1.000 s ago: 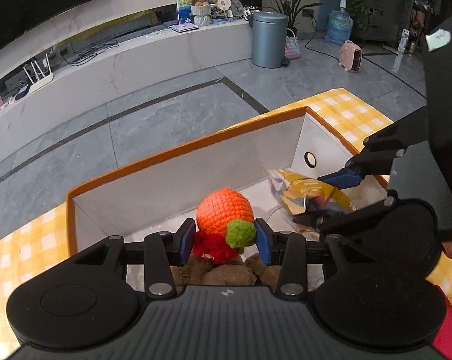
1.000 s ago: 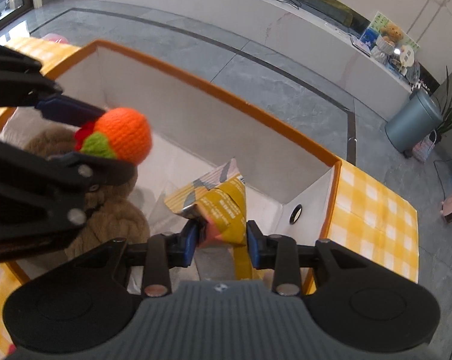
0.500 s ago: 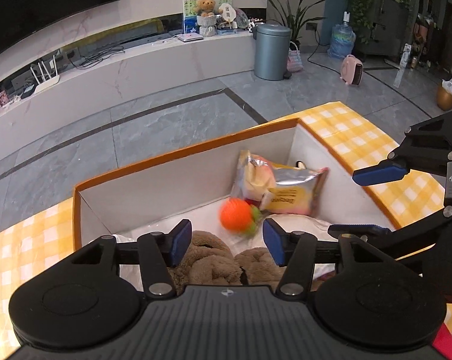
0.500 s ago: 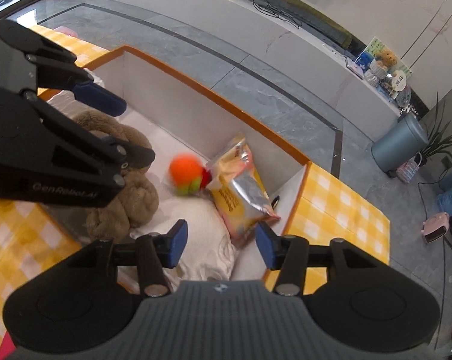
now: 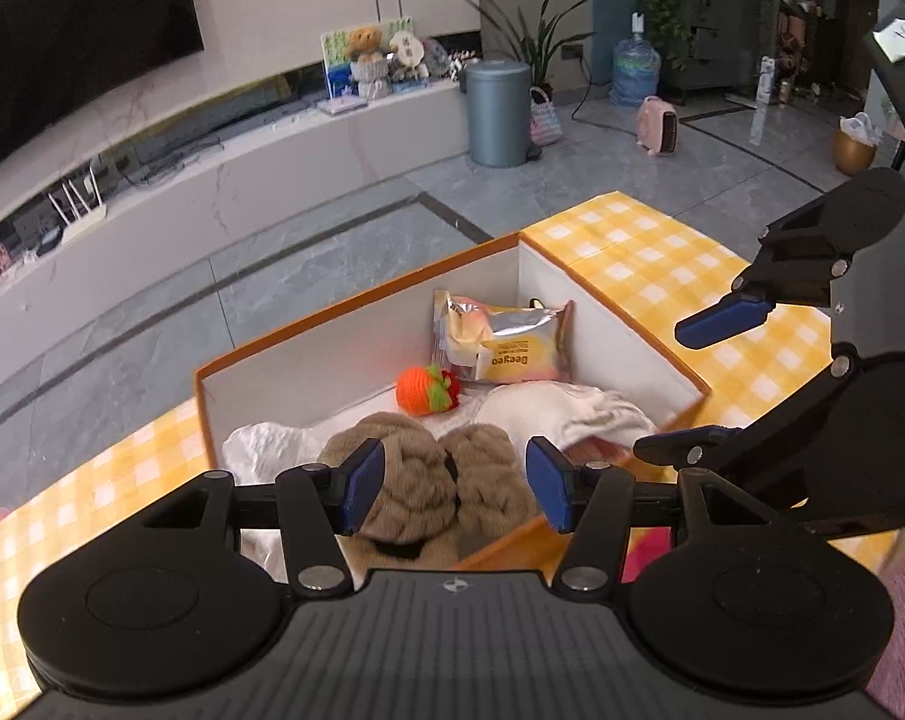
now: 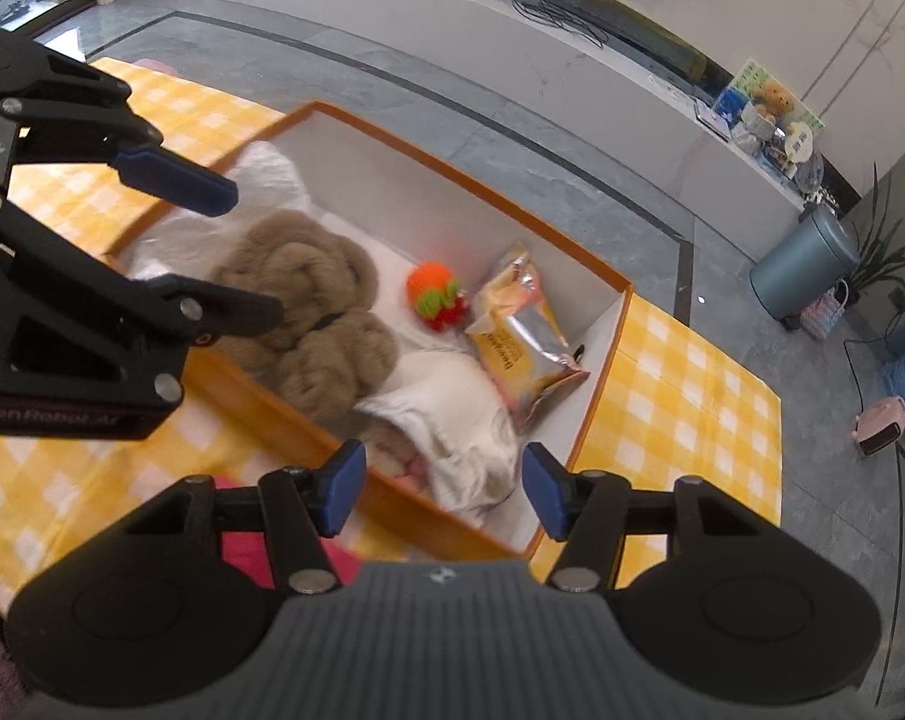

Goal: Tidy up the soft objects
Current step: 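Move both open tools back toward the brown sponge and yellow cloth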

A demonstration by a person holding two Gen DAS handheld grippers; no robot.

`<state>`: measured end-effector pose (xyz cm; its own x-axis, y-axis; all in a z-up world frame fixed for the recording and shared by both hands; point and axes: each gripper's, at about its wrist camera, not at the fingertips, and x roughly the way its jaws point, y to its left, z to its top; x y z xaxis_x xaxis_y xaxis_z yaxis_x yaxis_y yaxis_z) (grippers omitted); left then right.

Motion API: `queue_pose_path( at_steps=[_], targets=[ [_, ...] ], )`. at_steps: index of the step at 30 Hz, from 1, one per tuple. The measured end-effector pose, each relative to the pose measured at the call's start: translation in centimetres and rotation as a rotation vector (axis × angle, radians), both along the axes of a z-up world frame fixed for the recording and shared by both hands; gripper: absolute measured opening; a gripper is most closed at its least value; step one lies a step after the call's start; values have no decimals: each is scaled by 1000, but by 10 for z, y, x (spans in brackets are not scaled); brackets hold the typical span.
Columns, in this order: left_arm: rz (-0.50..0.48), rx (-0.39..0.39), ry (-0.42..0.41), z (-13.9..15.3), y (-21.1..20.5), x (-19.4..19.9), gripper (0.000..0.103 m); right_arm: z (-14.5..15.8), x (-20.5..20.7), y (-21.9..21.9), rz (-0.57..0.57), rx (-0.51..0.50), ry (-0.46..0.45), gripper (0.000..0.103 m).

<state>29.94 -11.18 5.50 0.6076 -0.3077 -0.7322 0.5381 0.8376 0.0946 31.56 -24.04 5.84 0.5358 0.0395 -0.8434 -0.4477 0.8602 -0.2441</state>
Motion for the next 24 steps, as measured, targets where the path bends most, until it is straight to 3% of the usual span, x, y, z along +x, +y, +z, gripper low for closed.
queue_pose_path(
  at_steps=[7,12,17,24],
  targets=[
    [-2,-32,-74,16,23,-54,65,14,-56,15,32,31,-14,60],
    [20,-52,-79,20,42,-93,65,14,-92,24,42,74,7,61],
    [38,-73,-76,10,59,-121,65,3,-126,39,77,119,32,62],
    [130,-35,-110,-13,87,-154,65,-17,-150,61,82,236,49,62]
  ],
)
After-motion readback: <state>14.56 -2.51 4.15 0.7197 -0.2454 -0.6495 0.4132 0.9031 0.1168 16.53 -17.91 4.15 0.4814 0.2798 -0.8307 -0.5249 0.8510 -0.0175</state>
